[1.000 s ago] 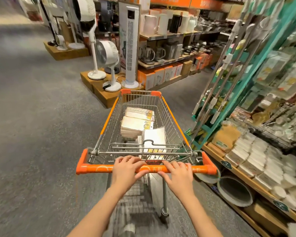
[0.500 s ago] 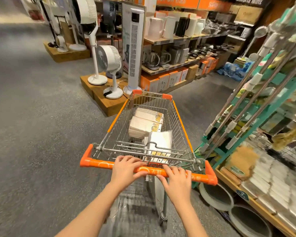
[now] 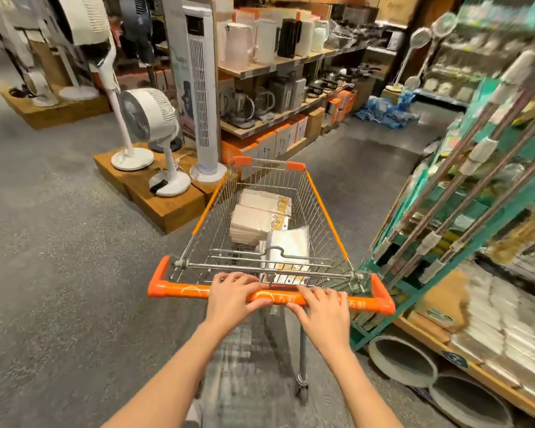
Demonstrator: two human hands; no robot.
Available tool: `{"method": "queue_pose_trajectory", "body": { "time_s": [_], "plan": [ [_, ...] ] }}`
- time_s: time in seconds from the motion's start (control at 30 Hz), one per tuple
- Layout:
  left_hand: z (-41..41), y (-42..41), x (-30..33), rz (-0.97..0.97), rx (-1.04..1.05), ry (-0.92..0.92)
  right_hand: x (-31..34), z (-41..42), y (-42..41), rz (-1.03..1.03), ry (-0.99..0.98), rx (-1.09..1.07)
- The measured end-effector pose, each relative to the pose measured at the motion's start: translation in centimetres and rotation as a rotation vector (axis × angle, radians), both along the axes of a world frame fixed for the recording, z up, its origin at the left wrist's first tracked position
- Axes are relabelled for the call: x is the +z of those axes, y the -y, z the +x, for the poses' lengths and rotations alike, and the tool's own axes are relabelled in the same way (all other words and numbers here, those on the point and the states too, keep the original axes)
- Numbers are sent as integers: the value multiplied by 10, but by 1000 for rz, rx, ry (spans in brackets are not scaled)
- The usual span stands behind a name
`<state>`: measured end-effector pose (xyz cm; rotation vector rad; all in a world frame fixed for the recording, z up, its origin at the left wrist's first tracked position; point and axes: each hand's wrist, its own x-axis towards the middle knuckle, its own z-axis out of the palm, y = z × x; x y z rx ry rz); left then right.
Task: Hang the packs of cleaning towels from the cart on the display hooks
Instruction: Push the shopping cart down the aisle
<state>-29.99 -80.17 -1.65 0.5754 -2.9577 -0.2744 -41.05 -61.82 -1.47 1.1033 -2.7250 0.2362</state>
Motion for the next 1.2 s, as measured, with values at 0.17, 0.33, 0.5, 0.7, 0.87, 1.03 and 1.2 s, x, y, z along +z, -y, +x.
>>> {"method": "queue_pose_trajectory", "body": {
  "time_s": [0.17, 0.33, 0.5, 0.7, 0.87, 1.03, 1.2],
  "plan": [
    [-44, 57, -1, 5, -71, 25, 2, -34, 50, 74, 60, -57],
    [-92, 118, 2, 6, -142, 58, 4, -72, 105, 113, 52, -126],
    [-139, 172, 5, -17, -163, 50, 5, -108, 159, 145, 132, -208],
    [-197, 220, 4, -22, -196, 65, 0, -158, 205, 118, 183, -272],
    [-252, 256, 3, -1, -240, 28, -6, -206, 237, 62, 136, -297],
    [-308, 293, -6, 0, -267, -12, -14, -256, 271, 28, 81, -329],
    [-371, 334, -10, -4, -273, -9, -17, -308, 310, -34, 81, -350]
  ]
}}
